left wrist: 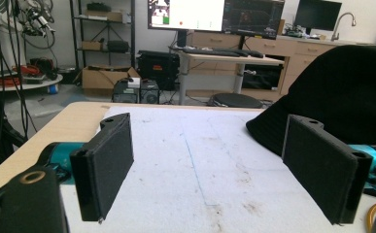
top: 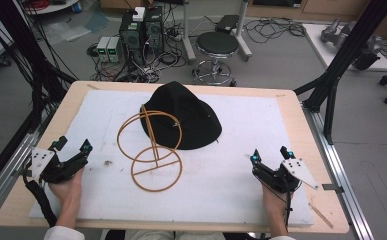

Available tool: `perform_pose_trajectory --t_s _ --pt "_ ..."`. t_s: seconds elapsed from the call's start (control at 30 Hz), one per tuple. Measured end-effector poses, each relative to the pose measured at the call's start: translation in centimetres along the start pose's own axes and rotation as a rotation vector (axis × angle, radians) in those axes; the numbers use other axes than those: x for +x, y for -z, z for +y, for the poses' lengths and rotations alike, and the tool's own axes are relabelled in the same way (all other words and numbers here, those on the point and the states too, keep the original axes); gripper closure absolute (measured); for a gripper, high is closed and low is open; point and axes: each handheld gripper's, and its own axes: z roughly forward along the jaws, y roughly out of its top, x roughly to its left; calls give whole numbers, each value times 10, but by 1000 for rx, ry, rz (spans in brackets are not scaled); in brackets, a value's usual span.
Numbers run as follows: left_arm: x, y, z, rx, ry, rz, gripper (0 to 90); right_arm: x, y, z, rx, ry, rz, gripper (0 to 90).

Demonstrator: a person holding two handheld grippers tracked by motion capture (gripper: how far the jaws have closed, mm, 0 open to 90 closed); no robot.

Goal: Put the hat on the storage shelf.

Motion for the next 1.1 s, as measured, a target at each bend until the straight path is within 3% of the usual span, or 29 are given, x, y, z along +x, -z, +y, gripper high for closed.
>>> perform_pose_trajectory --t_s 0.17,1.1 --pt "1 1 0 0 18 3 190 -1 1 0 -1 -4 -2 87" --pt "0 3 2 -19 11 4 192 -3 0 -1 6 -17 -6 87"
